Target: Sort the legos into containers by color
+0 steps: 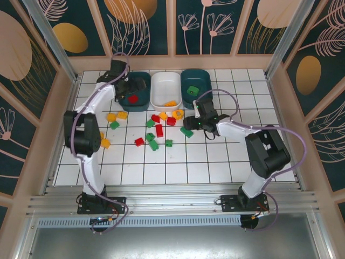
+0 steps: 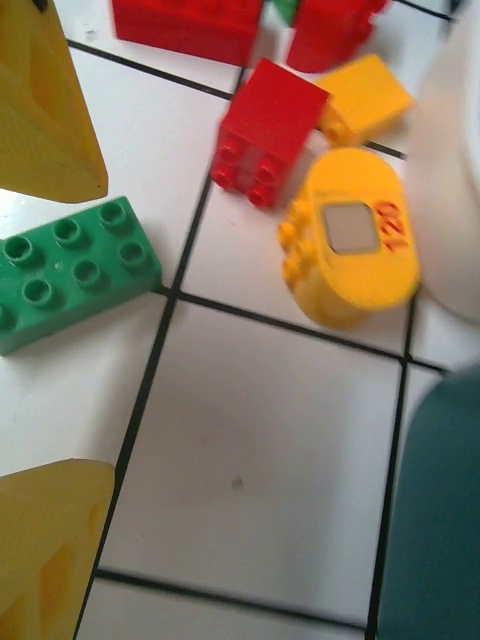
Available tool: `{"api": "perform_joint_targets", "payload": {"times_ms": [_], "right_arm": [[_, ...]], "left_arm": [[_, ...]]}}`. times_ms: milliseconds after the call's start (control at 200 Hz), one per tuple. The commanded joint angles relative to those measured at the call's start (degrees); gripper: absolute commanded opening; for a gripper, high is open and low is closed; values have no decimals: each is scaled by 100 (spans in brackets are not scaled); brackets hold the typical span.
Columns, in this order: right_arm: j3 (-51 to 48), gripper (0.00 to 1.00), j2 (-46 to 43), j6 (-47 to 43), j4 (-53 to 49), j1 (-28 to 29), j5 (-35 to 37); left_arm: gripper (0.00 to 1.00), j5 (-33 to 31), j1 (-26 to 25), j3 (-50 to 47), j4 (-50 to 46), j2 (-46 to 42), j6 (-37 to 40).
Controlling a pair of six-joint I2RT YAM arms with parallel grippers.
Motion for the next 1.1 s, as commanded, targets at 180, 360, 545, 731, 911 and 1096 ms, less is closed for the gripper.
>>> {"api": "perform_joint_targets", "payload": {"times_ms": [180, 360, 545, 731, 911, 1096], "right_arm": [[527, 70, 732, -850, -584, 411, -352], [715, 59, 1124, -904, -687, 560, 130], [837, 22, 1006, -767, -642, 577, 543], [1111, 14, 383, -504, -475, 541, 681], [1832, 14, 481, -194, -357, -106, 1034], [2884, 17, 1357, 226, -433, -816, 804]], "left_arm": [[99, 812, 39, -2306, 1315, -1882, -717], [98, 794, 40, -3455, 1949, -2555, -1148], [98, 822, 39, -3477, 1650, -2689, -952], [98, 764, 40, -3415, 1533, -2856, -788], [99, 848, 38, -3718, 1764, -2986, -847], [98, 907, 39, -3909, 1773, -3148, -832]]}}
